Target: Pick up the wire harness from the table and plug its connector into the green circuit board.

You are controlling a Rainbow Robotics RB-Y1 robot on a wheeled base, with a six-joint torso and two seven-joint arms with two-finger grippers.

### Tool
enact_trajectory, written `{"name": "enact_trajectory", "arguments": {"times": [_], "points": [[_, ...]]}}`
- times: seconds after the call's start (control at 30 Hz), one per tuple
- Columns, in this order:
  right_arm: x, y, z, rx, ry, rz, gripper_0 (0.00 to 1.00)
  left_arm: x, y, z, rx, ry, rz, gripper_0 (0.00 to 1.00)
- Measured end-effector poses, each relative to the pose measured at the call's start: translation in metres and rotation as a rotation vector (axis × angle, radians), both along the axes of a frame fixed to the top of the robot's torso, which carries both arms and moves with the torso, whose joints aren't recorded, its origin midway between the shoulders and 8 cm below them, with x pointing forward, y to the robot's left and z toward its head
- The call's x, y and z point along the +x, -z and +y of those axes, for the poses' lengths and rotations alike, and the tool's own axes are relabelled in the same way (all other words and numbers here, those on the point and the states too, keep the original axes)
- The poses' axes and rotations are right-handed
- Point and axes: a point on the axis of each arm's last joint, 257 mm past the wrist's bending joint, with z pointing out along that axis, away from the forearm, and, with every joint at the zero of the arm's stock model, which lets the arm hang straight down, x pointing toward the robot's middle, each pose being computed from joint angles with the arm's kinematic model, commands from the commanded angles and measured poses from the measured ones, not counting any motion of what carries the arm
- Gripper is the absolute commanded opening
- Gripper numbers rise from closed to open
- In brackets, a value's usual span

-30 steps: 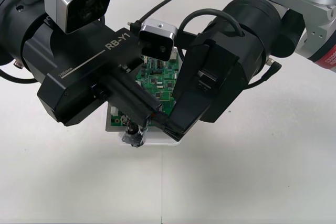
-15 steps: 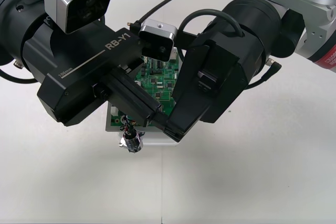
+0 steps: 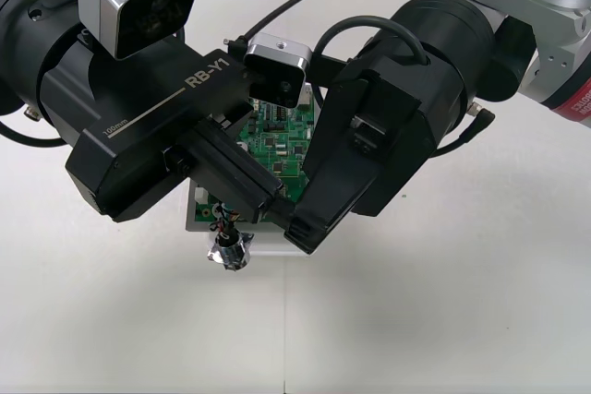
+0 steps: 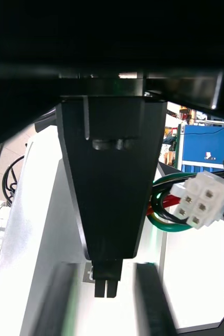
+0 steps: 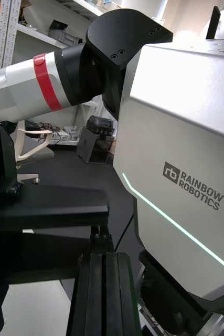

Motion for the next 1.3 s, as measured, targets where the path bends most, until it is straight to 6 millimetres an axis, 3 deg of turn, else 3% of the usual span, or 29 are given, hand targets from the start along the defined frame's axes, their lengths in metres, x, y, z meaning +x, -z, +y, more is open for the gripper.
{"name": "enact_trajectory", "arguments": {"times": [0.03,0.07,0.17,0.63,1.3], "points": [[0.000,0.000,0.000,0.000,0.000,0.000,0.51,0.000,0.000,0.000,0.000,0.000,0.000,0.00],[0.000,0.000,0.000,0.002,0.000,-0.001,0.60,0.000,0.000,0.000,0.000,0.000,0.000,0.00],[0.000,0.000,0.000,0.006,0.000,-0.004,0.69,0.000,0.000,0.000,0.000,0.000,0.000,0.00],[0.002,0.000,0.001,0.010,0.003,-0.007,0.69,-0.001,0.000,-0.001,-0.004,0.004,0.001,0.00],[0.023,0.003,0.003,-0.003,0.065,-0.005,0.69,0.008,-0.008,0.001,-0.022,-0.014,0.044,0.00]]}}
